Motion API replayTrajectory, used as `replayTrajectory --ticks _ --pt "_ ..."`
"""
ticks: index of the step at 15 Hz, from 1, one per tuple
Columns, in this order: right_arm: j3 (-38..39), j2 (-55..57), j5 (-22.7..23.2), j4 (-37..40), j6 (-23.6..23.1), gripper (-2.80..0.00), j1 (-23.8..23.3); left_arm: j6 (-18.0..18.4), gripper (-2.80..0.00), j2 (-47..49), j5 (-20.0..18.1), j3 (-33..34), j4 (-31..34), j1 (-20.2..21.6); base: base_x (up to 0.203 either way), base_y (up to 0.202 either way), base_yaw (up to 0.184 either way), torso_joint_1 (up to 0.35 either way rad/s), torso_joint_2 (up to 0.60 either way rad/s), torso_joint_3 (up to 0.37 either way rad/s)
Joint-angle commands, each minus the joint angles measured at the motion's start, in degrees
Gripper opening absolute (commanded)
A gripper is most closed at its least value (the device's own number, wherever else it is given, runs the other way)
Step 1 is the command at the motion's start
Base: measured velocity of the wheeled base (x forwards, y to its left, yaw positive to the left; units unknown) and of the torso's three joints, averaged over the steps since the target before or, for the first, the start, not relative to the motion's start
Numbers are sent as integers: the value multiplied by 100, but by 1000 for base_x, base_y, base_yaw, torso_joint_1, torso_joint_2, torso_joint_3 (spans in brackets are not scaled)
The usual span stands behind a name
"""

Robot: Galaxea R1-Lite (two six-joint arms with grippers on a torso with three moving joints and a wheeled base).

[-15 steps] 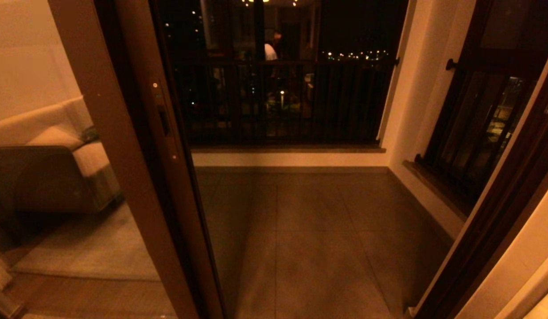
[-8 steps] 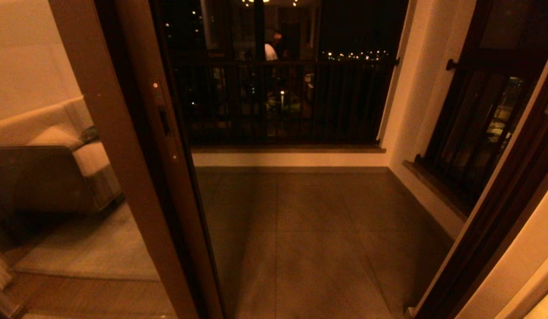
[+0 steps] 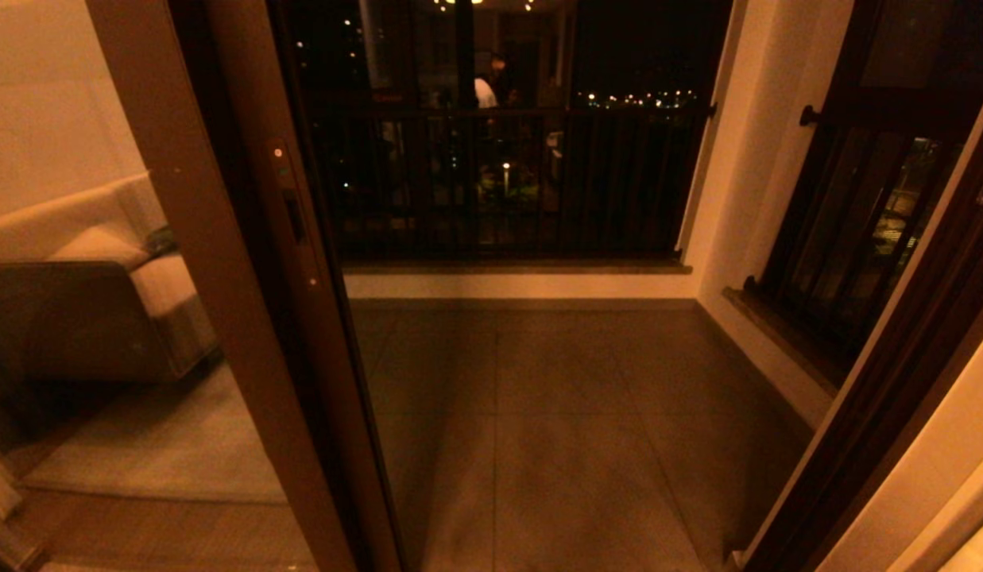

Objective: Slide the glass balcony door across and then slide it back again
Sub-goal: Close the slid door

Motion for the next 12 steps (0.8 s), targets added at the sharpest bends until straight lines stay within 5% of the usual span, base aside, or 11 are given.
replayTrajectory --ticks 1,5,12 --pt "0 9 3 -2 -3 -280 1 -7 -280 1181 -55 -750 231 -8 0 0 0 0 0 0" --pt "0 9 3 -2 -3 -280 1 -152 -280 2575 -115 -2077 1001 -114 0 0 0 0 0 0" --pt "0 9 3 -2 -3 -280 1 -718 -280 4808 -76 -4717 2263 -1052 0 0 0 0 0 0"
